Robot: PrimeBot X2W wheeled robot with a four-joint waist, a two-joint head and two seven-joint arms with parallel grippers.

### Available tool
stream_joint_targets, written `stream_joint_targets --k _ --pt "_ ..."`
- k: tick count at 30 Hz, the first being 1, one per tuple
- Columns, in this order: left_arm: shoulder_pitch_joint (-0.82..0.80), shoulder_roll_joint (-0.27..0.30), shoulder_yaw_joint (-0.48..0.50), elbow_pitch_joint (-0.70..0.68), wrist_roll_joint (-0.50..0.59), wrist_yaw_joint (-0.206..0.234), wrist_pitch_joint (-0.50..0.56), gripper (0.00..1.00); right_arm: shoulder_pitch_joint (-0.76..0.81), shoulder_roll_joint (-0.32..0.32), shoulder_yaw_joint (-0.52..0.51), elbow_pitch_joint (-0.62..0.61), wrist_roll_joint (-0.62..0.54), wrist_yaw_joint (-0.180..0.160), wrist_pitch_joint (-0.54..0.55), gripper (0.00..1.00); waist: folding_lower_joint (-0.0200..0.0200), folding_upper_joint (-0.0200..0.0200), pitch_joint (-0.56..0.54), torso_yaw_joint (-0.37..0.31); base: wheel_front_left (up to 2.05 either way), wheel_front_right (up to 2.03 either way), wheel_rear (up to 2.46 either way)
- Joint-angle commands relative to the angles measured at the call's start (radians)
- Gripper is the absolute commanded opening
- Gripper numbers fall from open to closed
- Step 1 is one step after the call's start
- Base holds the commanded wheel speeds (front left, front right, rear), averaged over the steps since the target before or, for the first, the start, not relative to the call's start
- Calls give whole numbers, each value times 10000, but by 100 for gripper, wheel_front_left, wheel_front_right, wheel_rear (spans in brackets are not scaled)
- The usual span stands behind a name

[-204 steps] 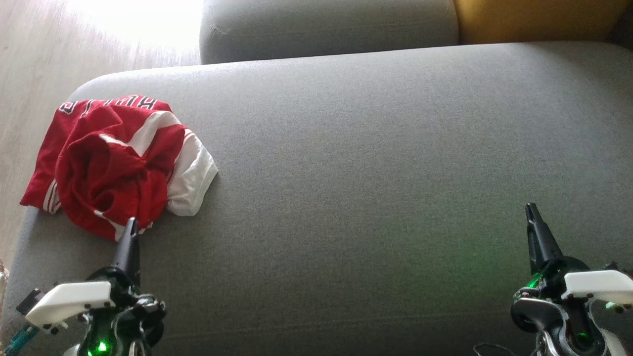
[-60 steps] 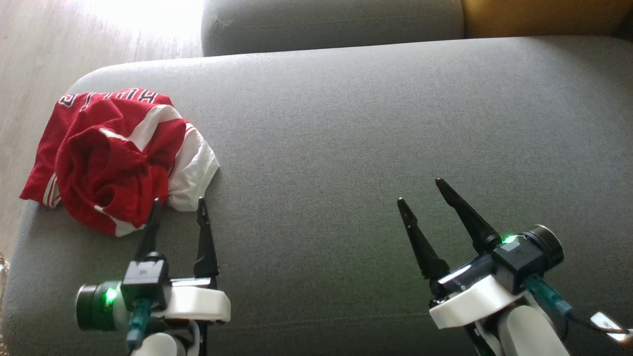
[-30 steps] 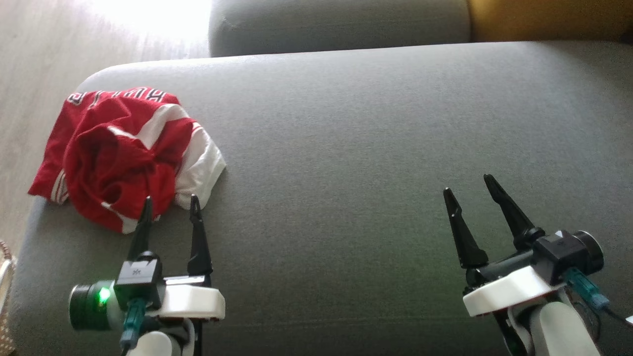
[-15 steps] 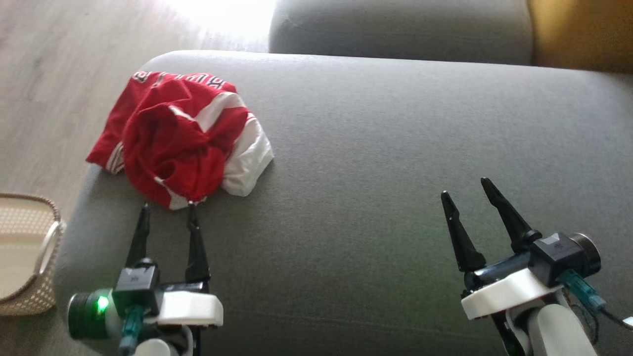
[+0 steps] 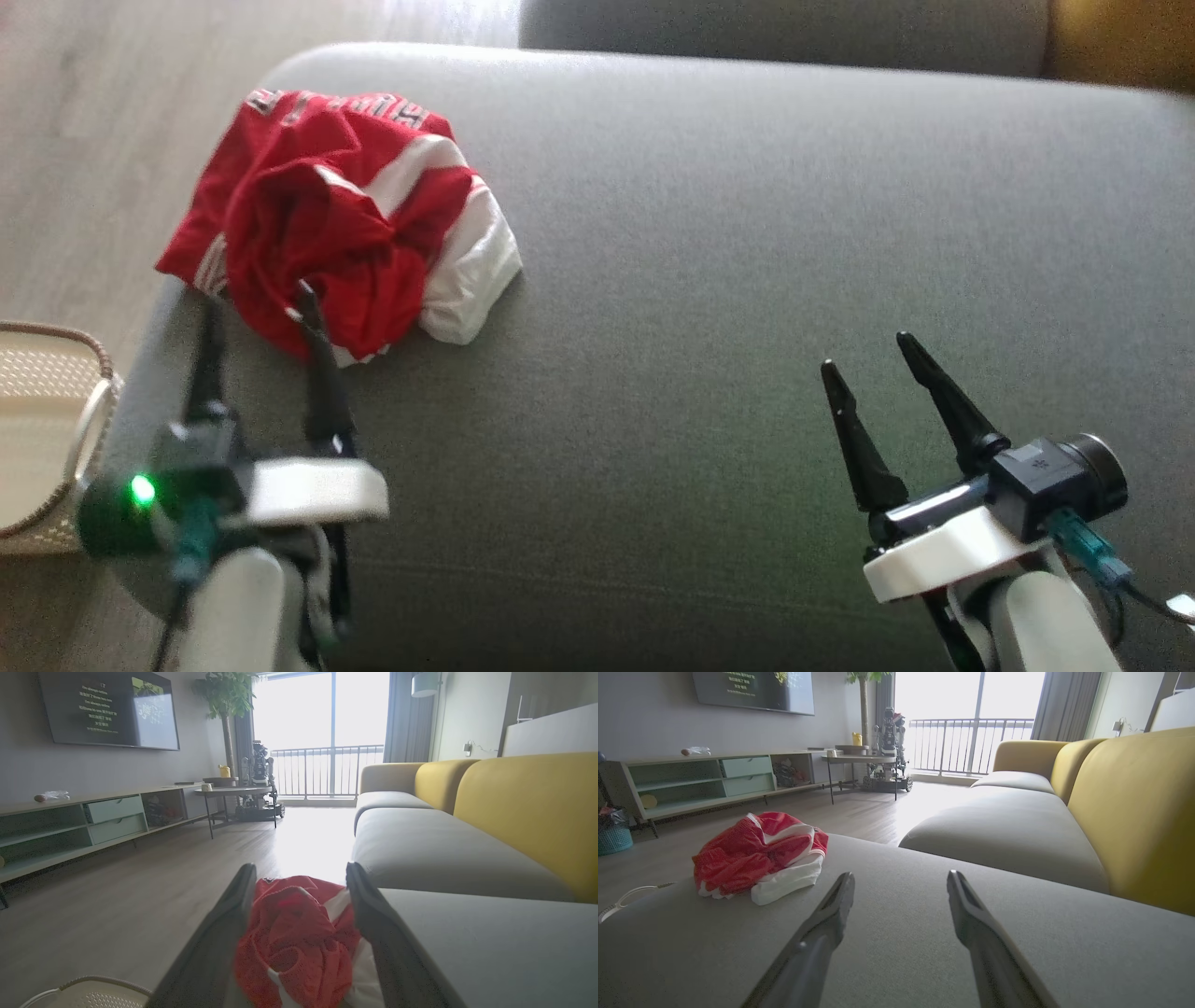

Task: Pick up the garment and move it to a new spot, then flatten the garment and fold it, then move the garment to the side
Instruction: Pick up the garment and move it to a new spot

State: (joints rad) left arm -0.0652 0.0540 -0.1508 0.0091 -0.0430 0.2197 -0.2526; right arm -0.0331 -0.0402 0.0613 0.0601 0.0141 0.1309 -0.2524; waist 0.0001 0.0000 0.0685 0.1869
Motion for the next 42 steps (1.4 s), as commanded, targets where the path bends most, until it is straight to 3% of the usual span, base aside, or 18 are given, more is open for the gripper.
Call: stream_joint_targets --k 1,9,17,29,42 --pt "-806 10 532 -289 -126 -3 -92 100 -512 -100 154 -412 -123 -2 -93 100 -1 0 407 -174 0 0 0" --pt "-2542 21 1297 39 -365 -373 -92 100 -740 -100 -89 -557 -427 -2 -93 100 -1 0 1356 -244 0 0 0" --pt "-4514 25 2063 2508 -909 -984 -92 100 -877 -100 -220 -831 -578 -2 -93 100 -1 0 2319 -440 0 0 0" --pt "-6596 14 2426 6606 -1155 -981 -92 100 -1088 -100 -361 -1094 -636 -2 -93 100 -1 0 3300 -713 0 0 0" --pt "-7664 16 2584 8746 -1353 -1212 -92 100 -1331 -100 -561 -1131 -492 -2 -93 100 -1 0 4045 -776 0 0 0"
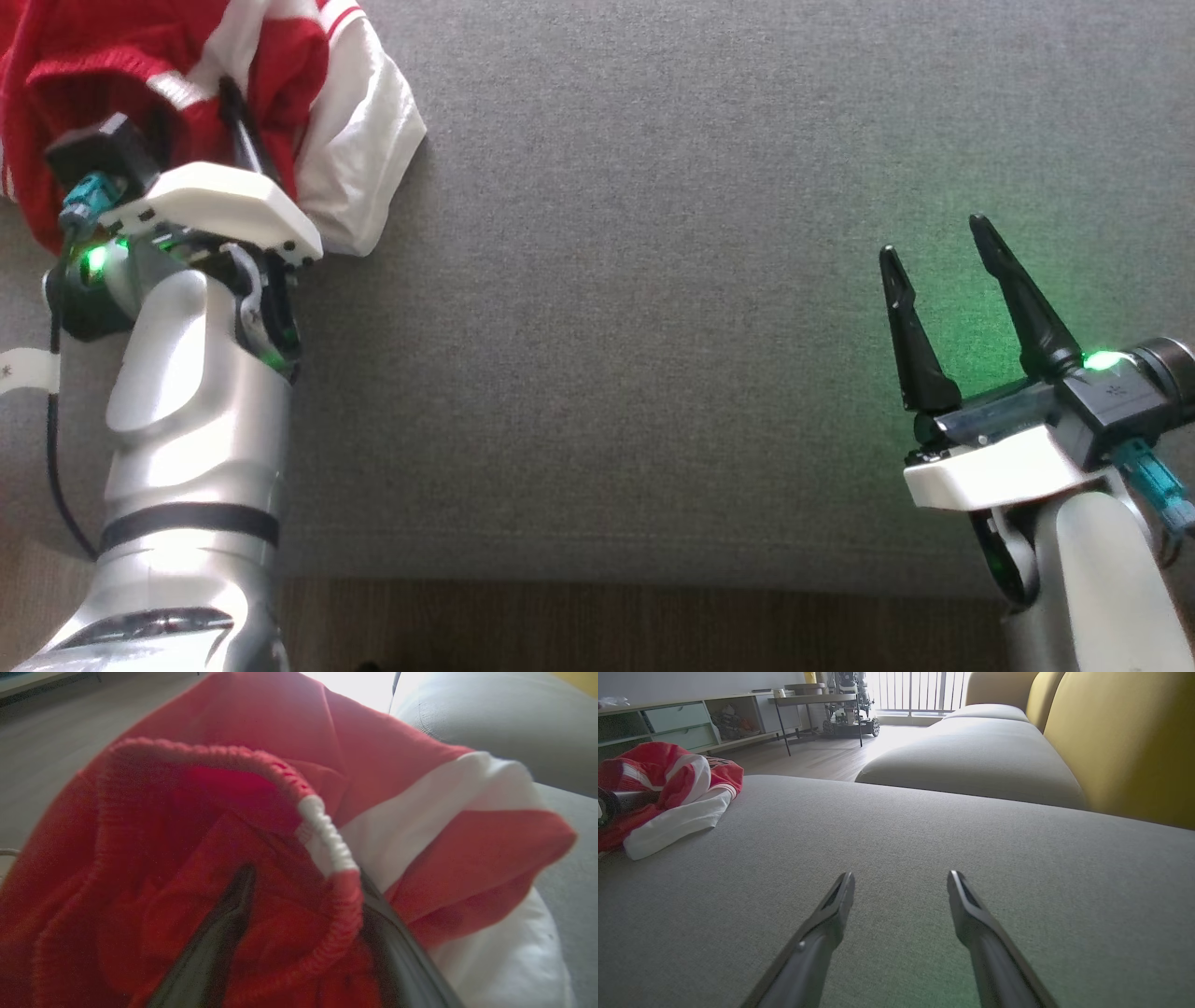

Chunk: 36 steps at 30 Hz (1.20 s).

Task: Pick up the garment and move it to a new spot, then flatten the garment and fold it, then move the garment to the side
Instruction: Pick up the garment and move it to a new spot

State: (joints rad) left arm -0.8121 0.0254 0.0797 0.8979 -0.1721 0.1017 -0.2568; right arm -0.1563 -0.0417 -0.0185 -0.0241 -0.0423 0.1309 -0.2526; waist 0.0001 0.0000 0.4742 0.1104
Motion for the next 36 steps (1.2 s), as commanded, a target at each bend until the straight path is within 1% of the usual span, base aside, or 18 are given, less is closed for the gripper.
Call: stream_joint_targets --k 1,4,5,6,7,13,23,26,30,36 --pt "-236 303 293 -54 -67 -41 -49 100 -116 -85 243 -275 85 -2 -92 100 -1 0 -20 -22 0 0 0" --pt "-295 320 330 30 -64 -52 -49 100 -160 -85 263 -253 98 -2 -92 100 -1 0 -42 -39 0 0 0" --pt "-305 329 334 49 -54 -89 -49 54 -187 -85 273 -249 101 -2 -92 100 -1 0 -57 -43 0 0 0" --pt "-310 331 343 2 -52 -149 -49 25 -208 -85 281 -241 104 -2 -92 100 -1 0 -75 -44 0 0 0" --pt "-294 336 359 -78 -39 -186 -49 0 -228 -85 289 -232 111 -2 -92 100 -1 0 -107 -42 0 0 0" --pt "158 381 393 -1563 273 -357 -49 0 -206 -85 397 -109 248 -2 -92 100 -1 0 -557 -73 0 0 0" --pt "1244 330 193 -4827 751 -687 -49 0 -132 -85 714 94 774 -2 -92 100 -1 0 -1774 -445 0 0 0" --pt "1414 330 42 -5596 880 -801 -49 0 -120 -85 777 147 957 -2 -92 100 -1 0 -2041 -721 0 0 0" --pt "1379 320 -274 -6223 957 -979 -49 0 -120 -85 838 162 1148 -2 -92 100 -1 0 -2281 -1211 0 0 0" --pt "1038 287 -855 -6628 859 -1160 -49 0 -202 -85 904 168 1428 -2 -92 100 -1 0 -2359 -2319 0 0 0"
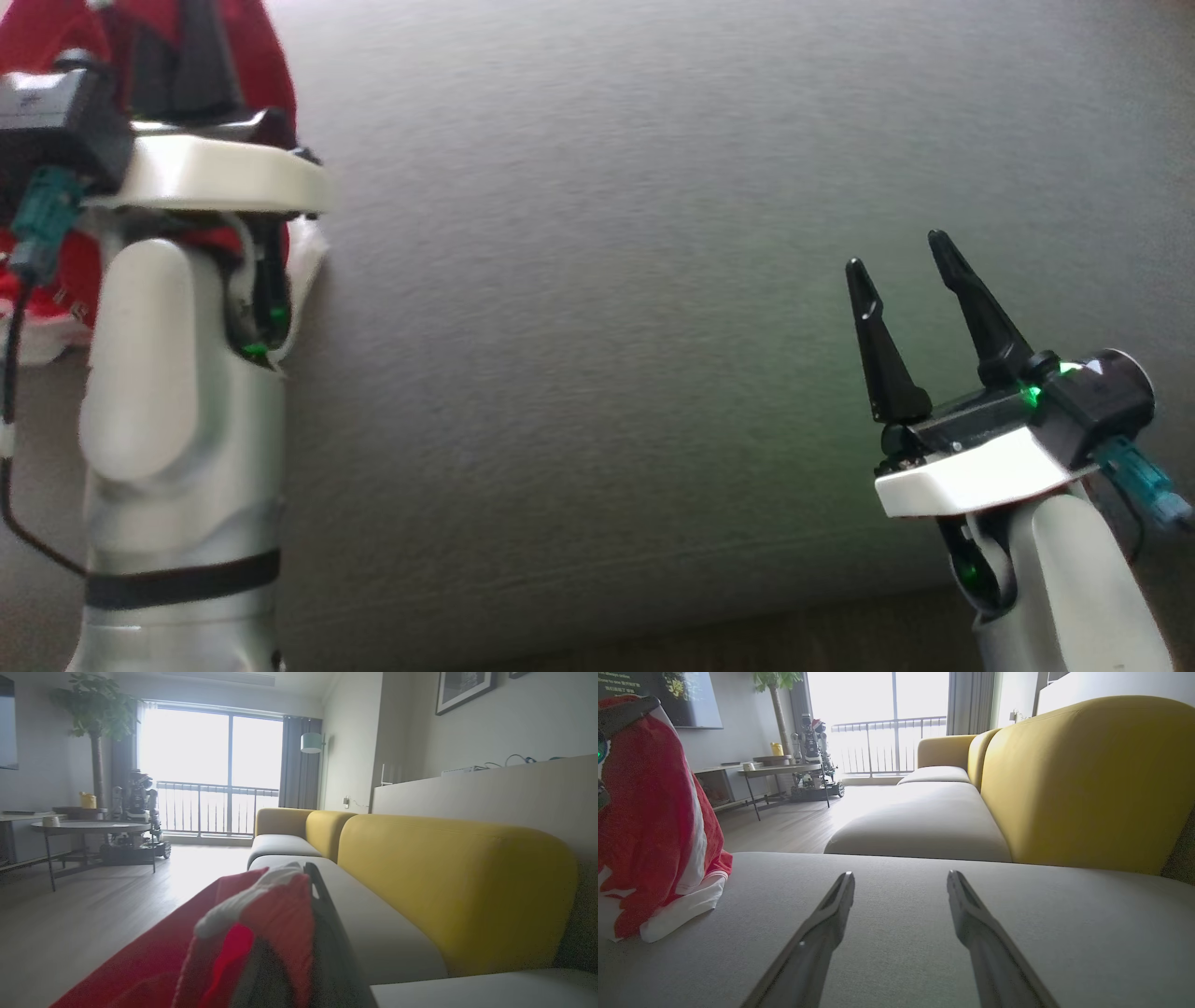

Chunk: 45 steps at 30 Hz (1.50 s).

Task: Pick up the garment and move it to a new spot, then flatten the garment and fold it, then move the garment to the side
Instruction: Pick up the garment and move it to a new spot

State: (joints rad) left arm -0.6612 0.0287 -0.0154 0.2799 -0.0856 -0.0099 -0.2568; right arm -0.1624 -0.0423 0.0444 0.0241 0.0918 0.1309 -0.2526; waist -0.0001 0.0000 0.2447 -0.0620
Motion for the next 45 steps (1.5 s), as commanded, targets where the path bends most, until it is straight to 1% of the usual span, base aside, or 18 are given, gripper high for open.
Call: stream_joint_targets --k 1,9,10,12,13,19,22,25,29,36,37,38,39,40,41,42,43,45 --pt "-559 250 -35 -480 -18 -84 -49 0 -165 -79 264 -327 138 -2 -92 100 1 0 -26 -783 0 0 0" --pt "-1316 228 -1263 -495 -38 -439 121 0 -453 -79 181 -399 584 -2 -92 100 1 0 464 -2496 0 0 0" --pt "-1550 224 -1566 -387 -50 -486 139 0 -532 -79 175 -415 738 -2 -92 100 1 0 636 -2913 0 0 0" --pt "-1674 223 -1702 -327 -94 -510 147 0 -578 -79 165 -431 819 -2 -92 100 1 0 730 -3109 0 0 0" --pt "-1934 221 -1973 -141 -256 -593 146 0 -652 -79 140 -455 997 -2 -92 100 1 0 915 -3465 0 0 0" --pt "-2389 218 -2575 500 -794 -783 152 0 -770 -79 -13 -527 1379 -2 -92 100 1 0 1388 -4121 0 0 0" --pt "-2140 217 -3003 1312 -1085 -902 222 0 -830 -79 -122 -563 1587 -2 -92 100 1 0 1734 -4314 0 0 0" --pt "-1703 217 -3249 1962 -1159 -918 212 0 -863 -79 -282 -633 1654 -2 -92 100 1 0 1945 -4216 0 0 0" --pt "-1038 217 -3526 2590 -1433 -854 126 0 -920 -79 -403 -674 1552 -2 -92 100 1 0 2120 -3792 0 0 0" --pt "-174 216 -4700 2978 -2947 -1042 25 0 -1001 -79 -394 -745 1154 -2 -92 100 1 0 2108 -2659 0 0 0" --pt "-136 216 -4842 2986 -3141 -1069 12 12 -1013 -79 -373 -758 1083 -2 -92 100 1 0 2066 -2497 0 0 0" --pt "-104 216 -4980 2996 -3283 -1092 1 30 -1020 -79 -344 -764 1021 -2 -92 100 1 0 2012 -2346 0 0 0" --pt "-78 216 -5099 3001 -3411 -1110 -9 40 -1018 -79 -306 -767 910 -2 -92 100 1 0 1946 -2185 0 0 0" --pt "-65 216 -5195 2999 -3483 -1123 -18 45 -1019 -79 -237 -775 768 -2 -92 100 1 0 1886 -2054 0 0 0" --pt "-46 216 -5266 2988 -3519 -1133 -26 55 -1009 -79 -186 -779 670 -2 -92 100 1 0 1809 -1919 0 0 0" --pt "-10 216 -5279 2951 -3568 -1138 -33 86 -993 -79 -140 -779 588 -2 -92 100 1 0 1728 -1789 0 0 0" --pt "44 216 -5255 2873 -3613 -1133 -39 100 -976 -79 -83 -776 502 -2 -92 100 1 0 1636 -1665 0 0 0" --pt "253 216 -5120 2543 -3671 -1083 -43 100 -930 -79 65 -768 370 -2 -92 100 1 0 1419 -1428 0 0 0"
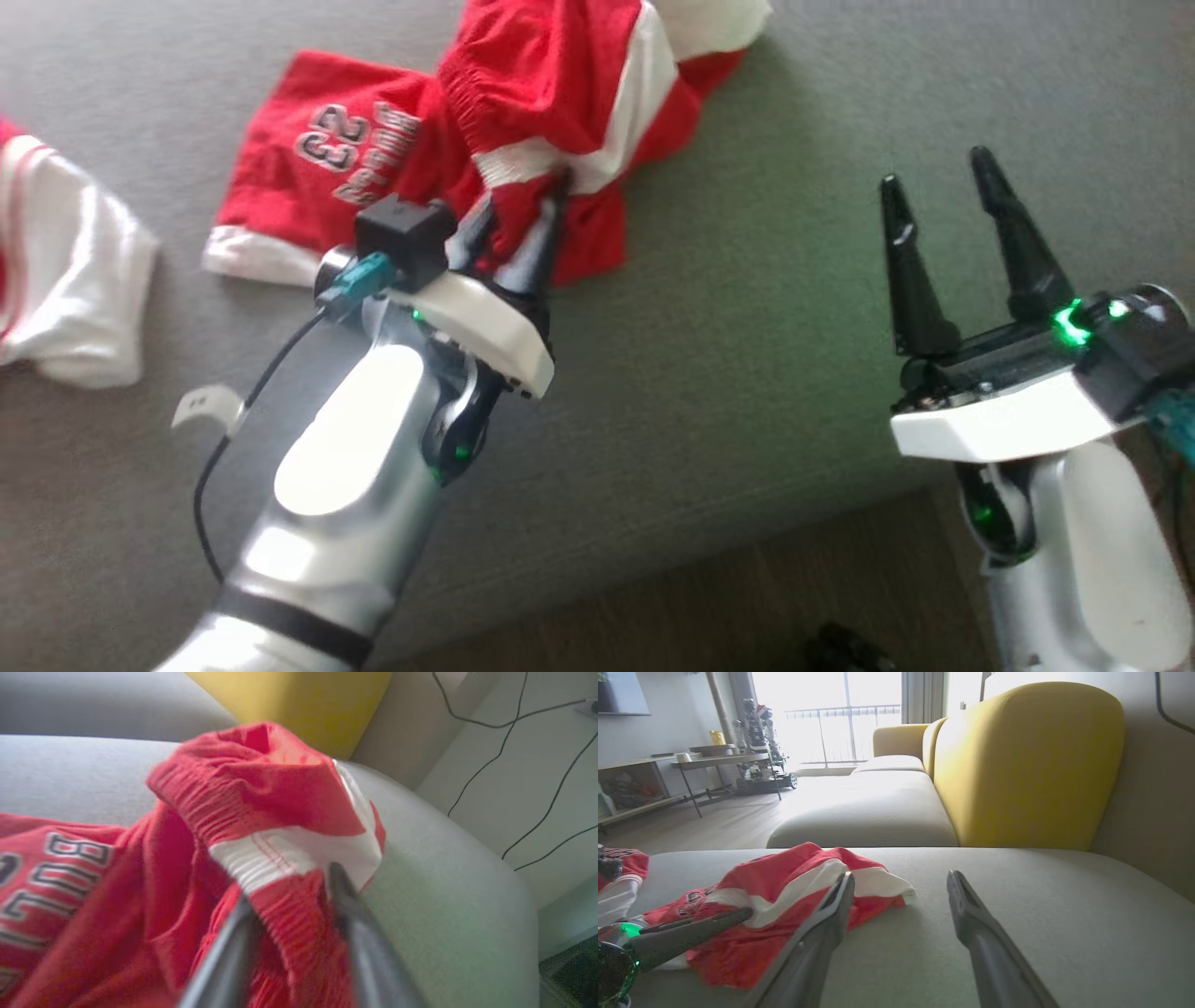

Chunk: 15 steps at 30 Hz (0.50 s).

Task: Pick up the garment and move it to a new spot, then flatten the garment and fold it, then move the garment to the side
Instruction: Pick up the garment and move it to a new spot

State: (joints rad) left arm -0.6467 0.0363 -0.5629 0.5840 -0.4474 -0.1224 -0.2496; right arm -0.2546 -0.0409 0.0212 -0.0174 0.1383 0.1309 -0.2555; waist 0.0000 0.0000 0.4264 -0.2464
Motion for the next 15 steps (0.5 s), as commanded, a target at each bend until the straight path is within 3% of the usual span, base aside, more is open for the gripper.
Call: stream_joint_targets --k 1,9,15 --pt "288 139 418 -688 -108 60 -117 100 26 -93 388 -346 -170 -2 -63 100 0 0 -544 541 0 0 0" --pt "2155 187 1087 -1994 -234 405 -120 100 471 -93 1083 -144 -419 -2 -63 100 0 0 -1695 1261 0 0 0" --pt "4076 200 2306 -3734 161 1227 -121 100 932 -93 1301 229 -576 -2 -63 100 0 0 -2605 1902 0 0 0"
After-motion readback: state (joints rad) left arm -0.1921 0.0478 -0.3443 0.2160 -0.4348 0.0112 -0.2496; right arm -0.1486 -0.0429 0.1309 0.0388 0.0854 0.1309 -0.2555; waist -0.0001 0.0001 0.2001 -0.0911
